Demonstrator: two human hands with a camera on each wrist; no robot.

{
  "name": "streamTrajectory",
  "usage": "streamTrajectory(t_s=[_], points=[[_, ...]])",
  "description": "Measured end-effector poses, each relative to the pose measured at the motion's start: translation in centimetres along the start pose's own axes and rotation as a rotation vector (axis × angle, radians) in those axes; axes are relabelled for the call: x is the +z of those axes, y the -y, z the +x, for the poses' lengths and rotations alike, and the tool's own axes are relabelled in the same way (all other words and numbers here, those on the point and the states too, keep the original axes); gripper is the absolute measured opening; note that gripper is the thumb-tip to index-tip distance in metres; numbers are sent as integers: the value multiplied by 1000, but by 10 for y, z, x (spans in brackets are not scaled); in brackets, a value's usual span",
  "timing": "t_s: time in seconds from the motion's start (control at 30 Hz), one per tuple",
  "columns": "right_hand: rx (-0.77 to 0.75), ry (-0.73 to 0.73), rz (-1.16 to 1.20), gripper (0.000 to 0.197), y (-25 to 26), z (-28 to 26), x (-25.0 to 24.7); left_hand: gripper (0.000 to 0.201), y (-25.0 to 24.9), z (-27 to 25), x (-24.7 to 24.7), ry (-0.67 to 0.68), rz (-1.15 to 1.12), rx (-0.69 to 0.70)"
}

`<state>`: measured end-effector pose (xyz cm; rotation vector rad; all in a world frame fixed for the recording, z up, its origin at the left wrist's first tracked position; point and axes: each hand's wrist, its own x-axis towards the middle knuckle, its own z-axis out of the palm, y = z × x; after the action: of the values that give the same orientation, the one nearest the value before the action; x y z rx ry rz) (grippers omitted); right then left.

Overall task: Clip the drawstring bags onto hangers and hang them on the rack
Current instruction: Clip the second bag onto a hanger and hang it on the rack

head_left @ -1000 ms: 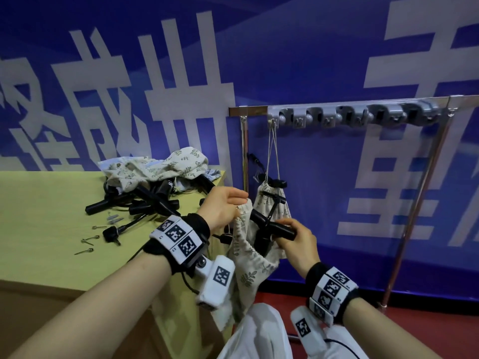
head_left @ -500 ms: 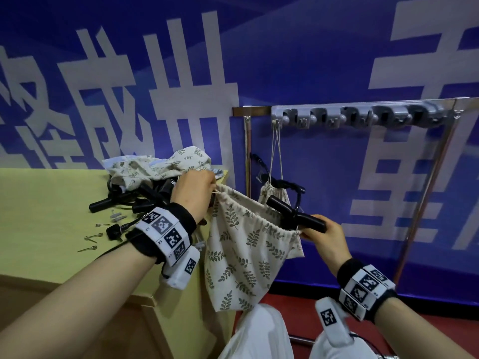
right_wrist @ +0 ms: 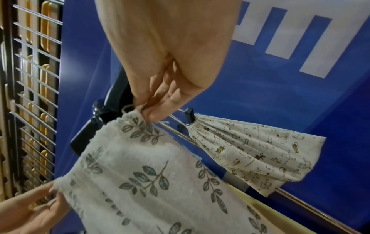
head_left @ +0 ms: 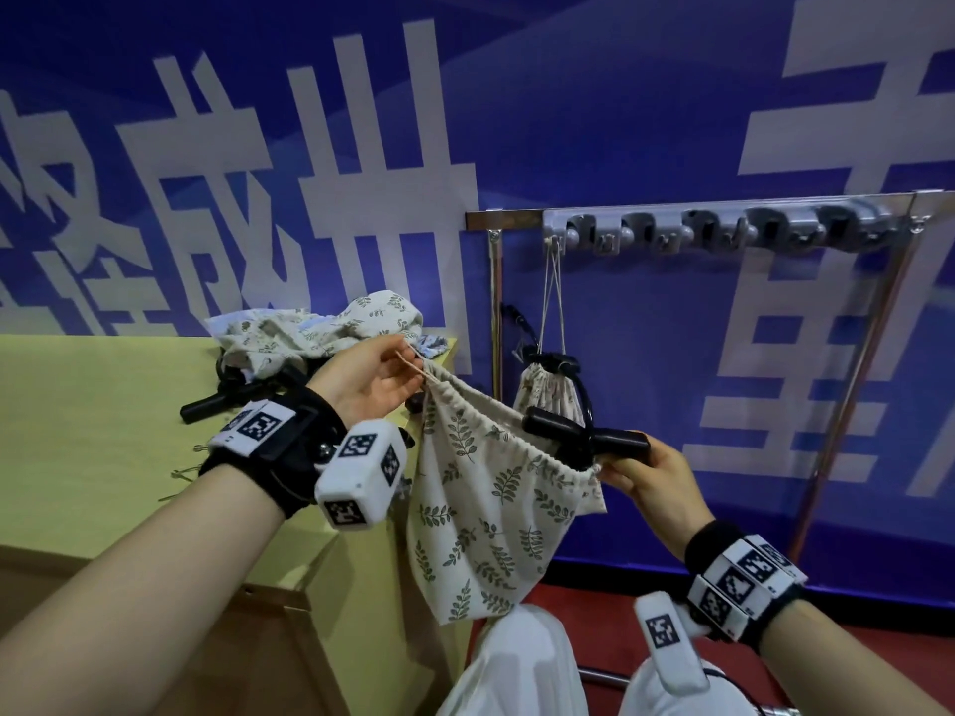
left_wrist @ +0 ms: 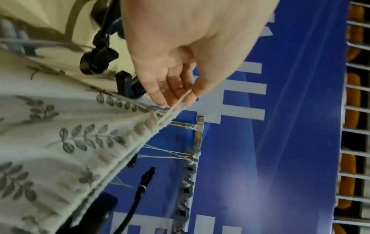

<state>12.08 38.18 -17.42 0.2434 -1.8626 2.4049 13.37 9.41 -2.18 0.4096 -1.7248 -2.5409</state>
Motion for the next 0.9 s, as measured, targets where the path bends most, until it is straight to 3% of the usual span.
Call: streamTrajectory(t_s=[0.13, 0.23, 0.37, 0.53, 0.63, 0.8, 0.9], points=[[24, 31, 78, 17, 7, 0, -3, 22, -7, 5, -8, -70, -125, 31], [32, -109, 173, 6, 14, 4, -11, 19, -15, 5, -17, -152, -41, 126], [121, -319, 344, 11, 23, 11, -40, 22, -24, 7, -34, -231, 84, 209], [141, -459, 422, 38, 22, 13, -72, 31, -27, 17, -54, -342, 37, 234], [111, -445, 487, 35, 31, 19, -67, 28, -22, 14, -37, -355, 180, 341], [190, -287, 615, 14, 60, 26, -39, 11, -15, 10, -16, -221, 400, 387], [225, -232, 703, 17, 73, 26, -32, 18, -10, 7, -15, -229, 359, 422]])
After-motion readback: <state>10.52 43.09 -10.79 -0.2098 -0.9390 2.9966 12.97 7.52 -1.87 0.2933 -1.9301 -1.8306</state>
